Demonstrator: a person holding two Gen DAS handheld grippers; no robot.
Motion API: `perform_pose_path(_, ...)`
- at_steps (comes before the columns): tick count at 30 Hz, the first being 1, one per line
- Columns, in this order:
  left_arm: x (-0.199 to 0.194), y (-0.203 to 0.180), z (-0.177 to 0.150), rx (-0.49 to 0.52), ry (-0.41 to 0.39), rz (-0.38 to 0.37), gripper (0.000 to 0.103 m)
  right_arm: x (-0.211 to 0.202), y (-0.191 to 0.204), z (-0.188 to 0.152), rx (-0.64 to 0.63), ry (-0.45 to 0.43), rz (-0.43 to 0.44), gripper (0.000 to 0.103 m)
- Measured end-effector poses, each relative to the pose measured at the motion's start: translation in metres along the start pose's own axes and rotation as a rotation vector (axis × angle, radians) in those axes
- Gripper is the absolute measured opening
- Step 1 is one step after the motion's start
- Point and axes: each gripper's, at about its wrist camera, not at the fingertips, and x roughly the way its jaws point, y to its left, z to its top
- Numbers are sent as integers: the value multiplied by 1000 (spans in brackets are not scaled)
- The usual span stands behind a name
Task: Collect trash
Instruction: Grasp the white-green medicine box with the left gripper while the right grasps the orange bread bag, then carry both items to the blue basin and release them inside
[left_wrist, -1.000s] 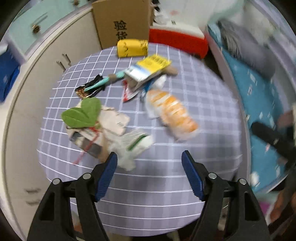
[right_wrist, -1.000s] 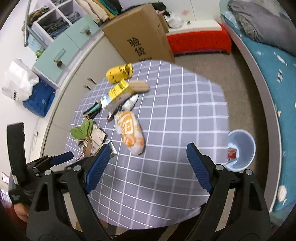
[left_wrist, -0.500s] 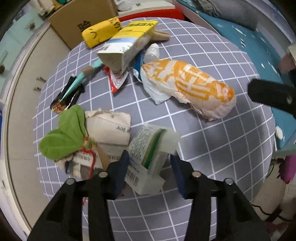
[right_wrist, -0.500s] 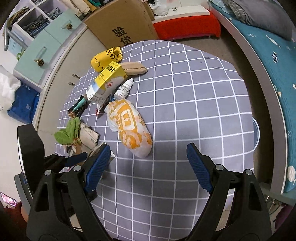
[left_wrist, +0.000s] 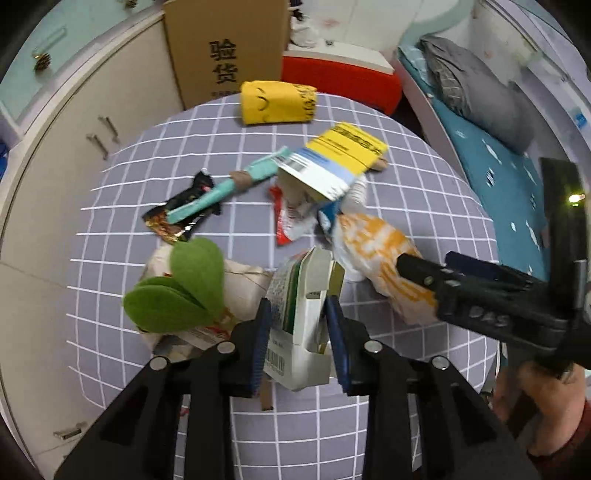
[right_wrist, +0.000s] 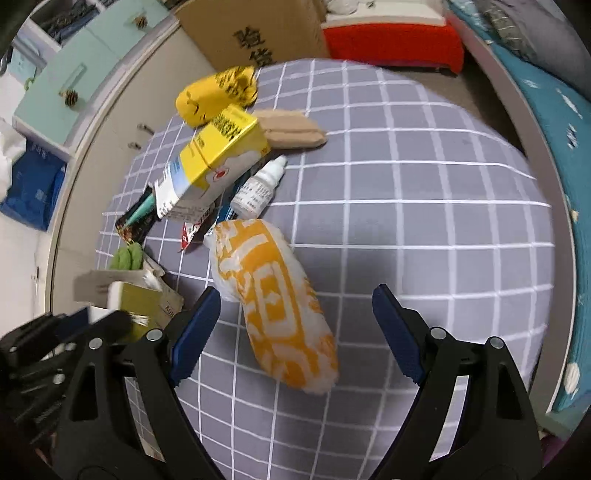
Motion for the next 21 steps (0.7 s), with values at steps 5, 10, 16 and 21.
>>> perform_pose_path(5,-1,2,2,-37,14,3,30,18,2,-1,-21,92,42,40)
perform_pose_path(10,-2,-22,2,-27,24,-21,30,-2,-11,-16,-6,100,83,39)
perform_pose_path(16,-16,-76,11,45,-6,-48,30,-55,-54,-26,66,21,97,39)
perform_pose_path(21,-29,-132,23,101,-37,-74,30,-107,-100,-30,123,-72,84,39)
